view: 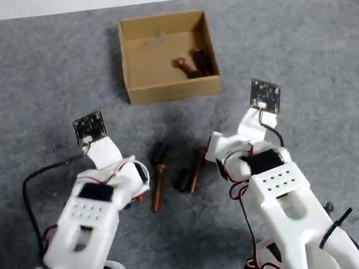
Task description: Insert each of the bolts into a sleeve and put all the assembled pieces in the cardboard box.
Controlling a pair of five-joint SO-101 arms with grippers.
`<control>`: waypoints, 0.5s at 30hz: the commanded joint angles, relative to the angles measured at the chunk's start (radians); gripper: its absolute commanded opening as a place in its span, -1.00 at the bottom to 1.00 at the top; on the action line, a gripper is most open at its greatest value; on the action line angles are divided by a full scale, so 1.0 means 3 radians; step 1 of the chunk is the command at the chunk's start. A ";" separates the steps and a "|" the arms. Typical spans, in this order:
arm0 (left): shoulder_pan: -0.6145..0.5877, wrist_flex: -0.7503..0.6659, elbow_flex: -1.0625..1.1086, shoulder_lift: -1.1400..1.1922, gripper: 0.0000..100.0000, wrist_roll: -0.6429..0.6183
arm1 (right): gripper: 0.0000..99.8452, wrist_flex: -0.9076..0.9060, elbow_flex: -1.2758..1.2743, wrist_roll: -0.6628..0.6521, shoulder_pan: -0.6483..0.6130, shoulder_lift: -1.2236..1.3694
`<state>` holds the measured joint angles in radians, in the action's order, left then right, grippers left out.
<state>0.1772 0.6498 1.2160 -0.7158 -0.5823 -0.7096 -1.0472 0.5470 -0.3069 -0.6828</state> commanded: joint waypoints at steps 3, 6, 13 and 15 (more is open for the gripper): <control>-0.0136 0.0010 0.0269 -0.0846 -0.99 0.0327 | -0.17 0.0064 0.0023 -0.0061 0.0028 -0.0069; -0.0238 0.0010 0.0448 -0.1266 -0.99 0.0619 | -0.17 0.0064 0.0023 -0.0061 0.0028 -0.0069; -0.0238 0.0010 0.1010 -0.2447 -0.99 0.0803 | -0.17 0.0064 0.0023 -0.0061 0.0028 -0.0069; -0.0243 0.0010 0.1179 -0.2821 -0.99 0.0803 | -0.17 0.0064 0.0023 -0.0061 0.0028 -0.0069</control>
<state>0.1143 0.6498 1.5428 -1.4032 -0.3475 -0.7096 -1.0472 0.5470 -0.3069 -0.6828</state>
